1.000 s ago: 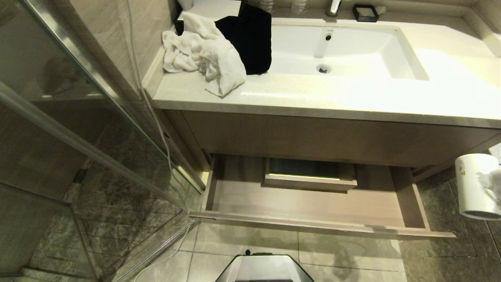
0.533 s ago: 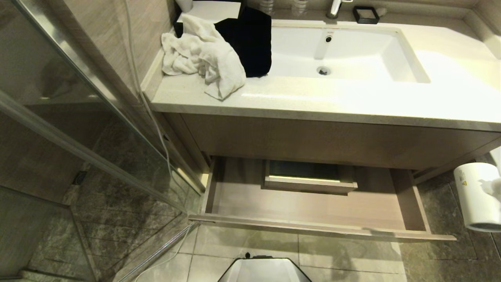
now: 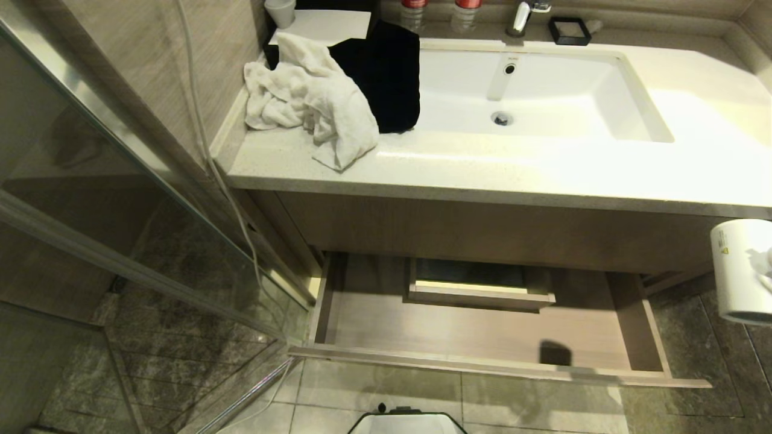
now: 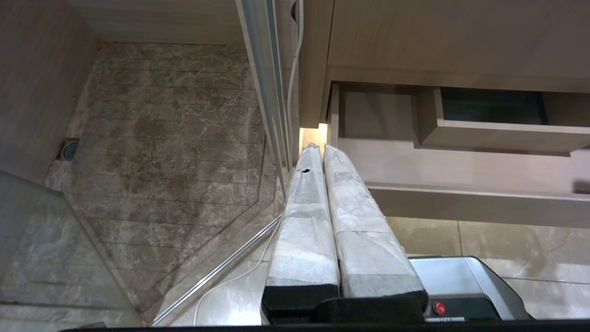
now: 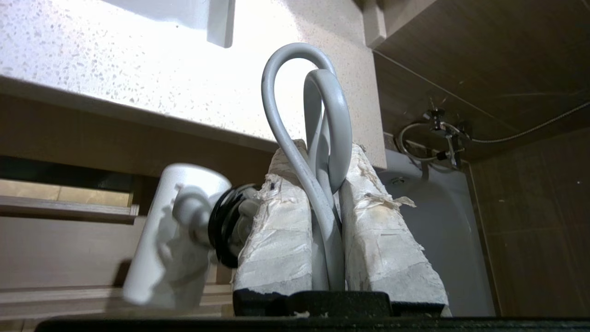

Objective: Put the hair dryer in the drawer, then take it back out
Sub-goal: Place it on the countertop

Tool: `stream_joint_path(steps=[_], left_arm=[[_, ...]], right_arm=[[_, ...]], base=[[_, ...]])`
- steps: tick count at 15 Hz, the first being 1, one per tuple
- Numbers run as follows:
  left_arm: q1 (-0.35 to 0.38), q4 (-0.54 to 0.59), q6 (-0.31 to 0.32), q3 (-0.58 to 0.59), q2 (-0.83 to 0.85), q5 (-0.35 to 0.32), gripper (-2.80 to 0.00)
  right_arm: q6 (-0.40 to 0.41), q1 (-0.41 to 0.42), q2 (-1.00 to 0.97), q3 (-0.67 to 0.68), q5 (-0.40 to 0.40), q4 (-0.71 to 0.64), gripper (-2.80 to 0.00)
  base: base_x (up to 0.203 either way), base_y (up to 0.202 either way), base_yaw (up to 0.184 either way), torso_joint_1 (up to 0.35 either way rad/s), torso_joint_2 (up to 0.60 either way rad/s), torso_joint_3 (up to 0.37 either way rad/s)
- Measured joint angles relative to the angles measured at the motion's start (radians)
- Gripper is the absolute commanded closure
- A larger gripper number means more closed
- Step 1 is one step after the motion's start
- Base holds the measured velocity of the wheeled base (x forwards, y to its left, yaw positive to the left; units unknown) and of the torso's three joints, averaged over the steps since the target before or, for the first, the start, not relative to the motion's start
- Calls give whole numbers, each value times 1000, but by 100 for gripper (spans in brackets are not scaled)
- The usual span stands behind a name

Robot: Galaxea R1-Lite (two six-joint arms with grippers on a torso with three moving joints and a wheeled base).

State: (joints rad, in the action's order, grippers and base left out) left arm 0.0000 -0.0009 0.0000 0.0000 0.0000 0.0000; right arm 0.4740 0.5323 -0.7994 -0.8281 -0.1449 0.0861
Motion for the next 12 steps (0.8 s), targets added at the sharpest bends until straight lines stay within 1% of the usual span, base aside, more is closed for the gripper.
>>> stream_joint_path(steps=[7,9,12], left_arm=[[0,0,0,0,0,0,0],[0,0,0,0,0,0,0],[0,0,0,0,0,0,0]], right_arm=[[-1,0,0,-4,1,3,0],[0,0,0,-1,2,4,0],[1,0,-3,-1,2,-1,0]], base=[[0,0,0,265,-19,229],[0,0,0,121,-21,89],[0,0,0,24,-13,22]])
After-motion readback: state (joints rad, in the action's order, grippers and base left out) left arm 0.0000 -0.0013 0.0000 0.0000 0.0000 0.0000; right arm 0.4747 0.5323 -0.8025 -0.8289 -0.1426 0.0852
